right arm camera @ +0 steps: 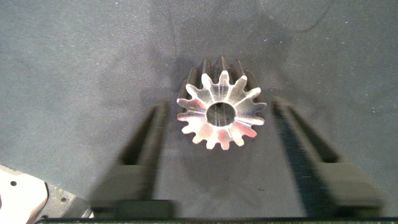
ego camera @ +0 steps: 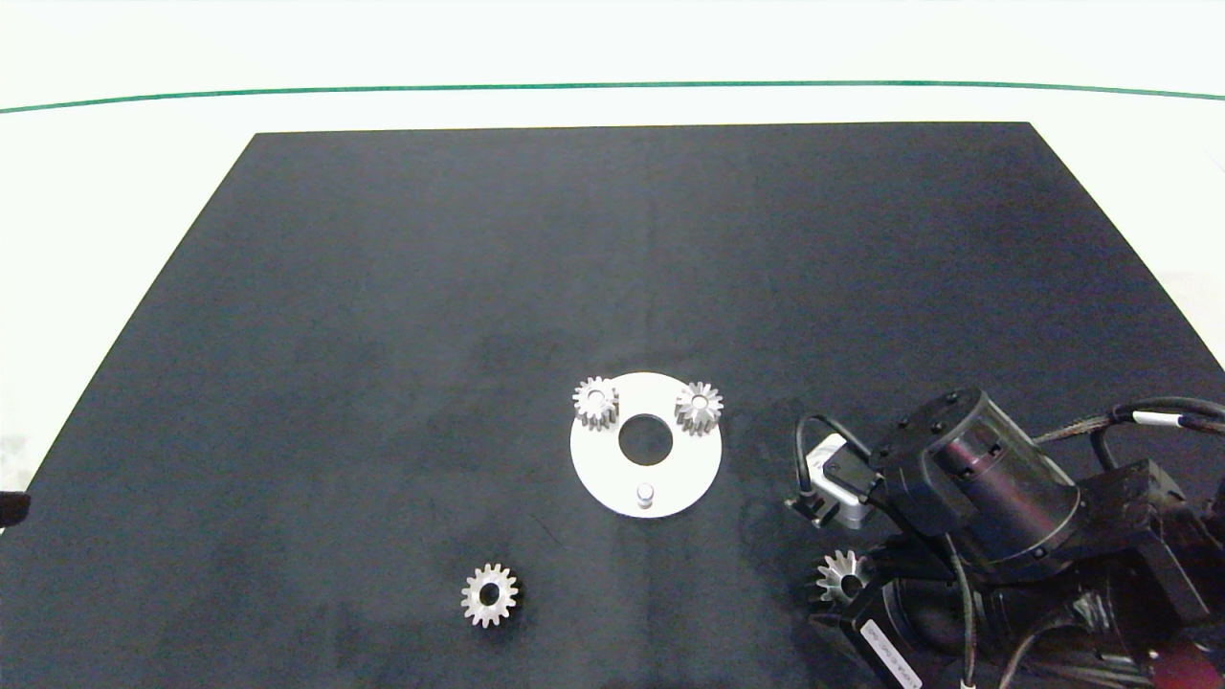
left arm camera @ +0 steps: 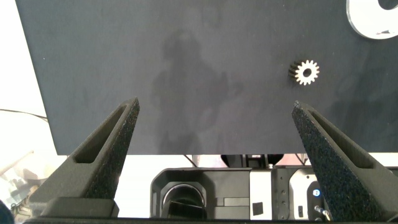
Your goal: Remove an incorrectly installed larger gear and replace it with the correct smaller gear
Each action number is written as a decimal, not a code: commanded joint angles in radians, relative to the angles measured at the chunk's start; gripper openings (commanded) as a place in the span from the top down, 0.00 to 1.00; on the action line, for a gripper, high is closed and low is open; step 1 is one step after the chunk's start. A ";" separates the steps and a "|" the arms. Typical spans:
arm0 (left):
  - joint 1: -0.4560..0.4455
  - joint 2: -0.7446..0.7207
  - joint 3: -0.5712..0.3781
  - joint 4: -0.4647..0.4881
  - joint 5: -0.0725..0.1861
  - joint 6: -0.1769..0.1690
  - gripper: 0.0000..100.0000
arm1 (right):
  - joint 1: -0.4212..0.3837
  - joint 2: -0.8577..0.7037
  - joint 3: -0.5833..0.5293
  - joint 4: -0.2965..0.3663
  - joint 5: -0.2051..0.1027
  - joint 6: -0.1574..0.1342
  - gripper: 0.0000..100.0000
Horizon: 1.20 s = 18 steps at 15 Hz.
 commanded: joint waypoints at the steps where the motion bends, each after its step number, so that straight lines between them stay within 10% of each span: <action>1: -0.001 0.006 0.007 0.007 0.001 0.000 0.00 | 0.005 -0.022 -0.002 0.002 -0.003 0.001 0.00; 6: -0.101 0.033 0.037 0.009 0.001 -0.008 0.00 | -0.034 -0.197 -0.050 0.060 -0.015 0.000 0.00; 15: -0.169 0.036 0.067 -0.001 0.001 -0.011 0.00 | -0.435 -0.229 -0.507 0.543 -0.010 0.064 0.00; 17: -0.265 0.072 0.063 -0.010 -0.005 -0.060 0.00 | -0.420 -0.231 -0.510 0.548 -0.004 0.075 0.00; 18: -0.393 0.125 0.060 -0.041 0.002 -0.137 0.00 | -0.396 -0.232 -0.510 0.548 -0.001 0.075 0.00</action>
